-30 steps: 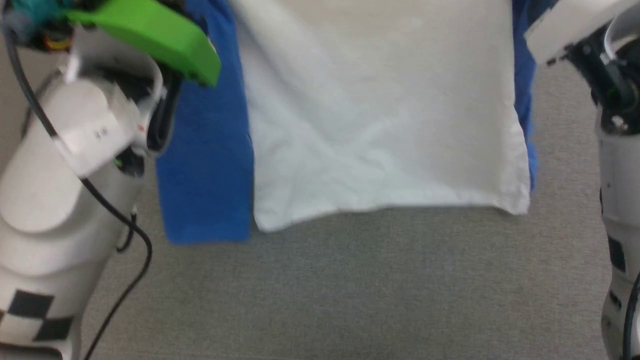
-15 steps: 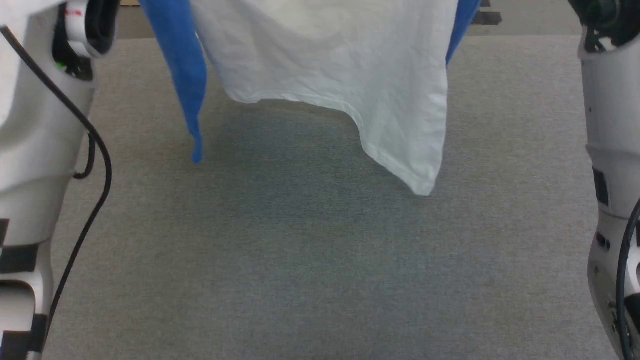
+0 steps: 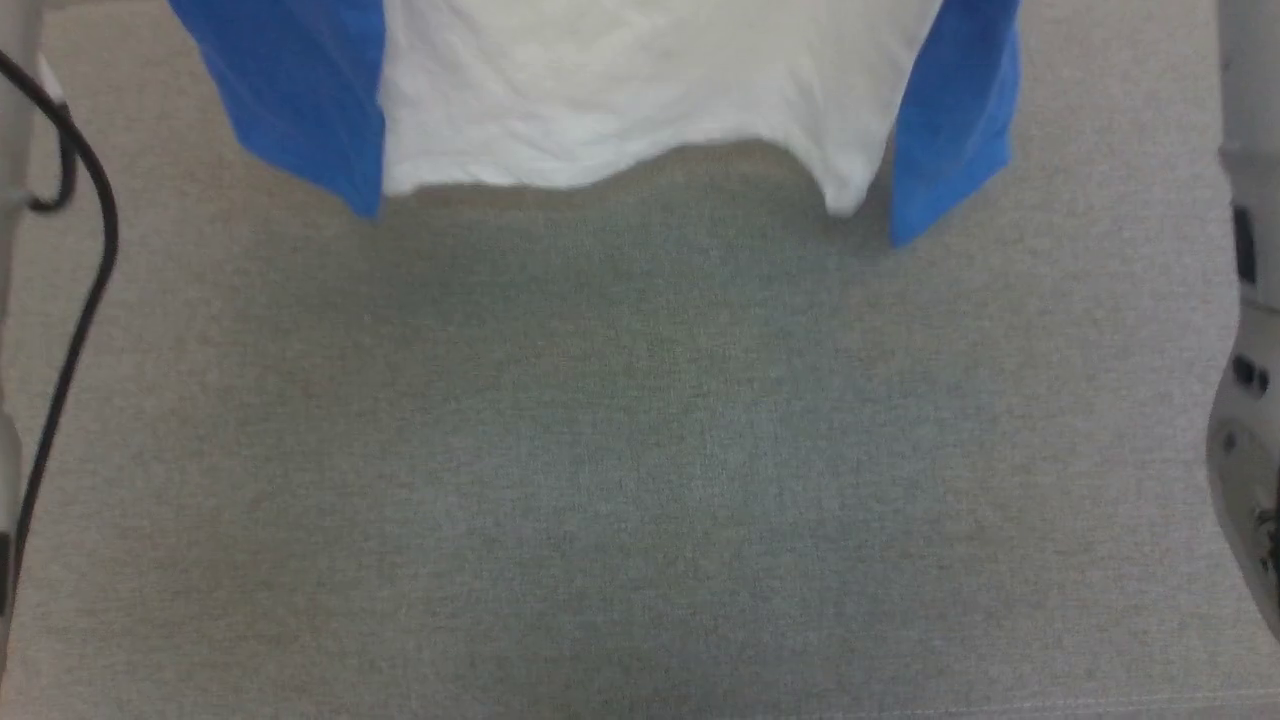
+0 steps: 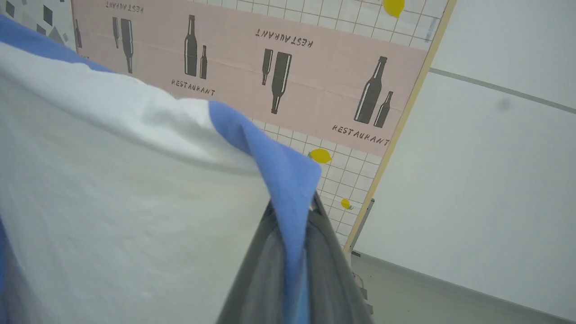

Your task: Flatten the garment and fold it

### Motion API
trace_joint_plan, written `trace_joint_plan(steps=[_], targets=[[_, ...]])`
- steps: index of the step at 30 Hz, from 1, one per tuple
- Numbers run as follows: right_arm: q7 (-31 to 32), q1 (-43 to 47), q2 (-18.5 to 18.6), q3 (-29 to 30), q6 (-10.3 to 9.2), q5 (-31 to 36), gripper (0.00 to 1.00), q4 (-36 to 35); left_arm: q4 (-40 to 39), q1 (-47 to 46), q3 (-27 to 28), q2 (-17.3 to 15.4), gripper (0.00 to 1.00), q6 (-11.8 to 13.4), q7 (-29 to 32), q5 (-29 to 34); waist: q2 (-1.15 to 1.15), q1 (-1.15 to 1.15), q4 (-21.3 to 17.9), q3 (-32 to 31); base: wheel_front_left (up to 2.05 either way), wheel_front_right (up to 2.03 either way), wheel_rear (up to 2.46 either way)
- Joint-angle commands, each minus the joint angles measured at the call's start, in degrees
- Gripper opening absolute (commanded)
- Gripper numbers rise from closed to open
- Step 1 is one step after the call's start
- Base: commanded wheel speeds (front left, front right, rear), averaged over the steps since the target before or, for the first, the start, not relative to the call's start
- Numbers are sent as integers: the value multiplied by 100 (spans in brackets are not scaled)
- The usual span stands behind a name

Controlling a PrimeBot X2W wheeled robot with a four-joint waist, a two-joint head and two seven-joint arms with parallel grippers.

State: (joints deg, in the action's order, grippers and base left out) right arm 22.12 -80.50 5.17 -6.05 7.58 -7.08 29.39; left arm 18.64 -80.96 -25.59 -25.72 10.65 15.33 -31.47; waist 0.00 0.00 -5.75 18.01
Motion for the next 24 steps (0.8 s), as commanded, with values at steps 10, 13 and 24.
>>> trace_joint_plan(steps=[10, 13, 24], targets=[[-974, -1379, -118, 103, -9, 1173, 0, 646, 637, -1390, 50, 247, 0, 100, -1155, 544, 0, 0, -4, 1442, 0, 0, 0], [-1225, -1607, -145, 97, -9, 1443, 0, 818, 819, -1625, 91, 253, 0, 92, -1556, 636, 0, 0, 0, 1624, 0, 0, 0], [-2619, -2287, 394, -192, -9, 2966, 0, 1053, 1200, -2052, 154, 456, 0, -100, -2869, 757, 0, 0, 355, 2677, 0, 0, 0]])
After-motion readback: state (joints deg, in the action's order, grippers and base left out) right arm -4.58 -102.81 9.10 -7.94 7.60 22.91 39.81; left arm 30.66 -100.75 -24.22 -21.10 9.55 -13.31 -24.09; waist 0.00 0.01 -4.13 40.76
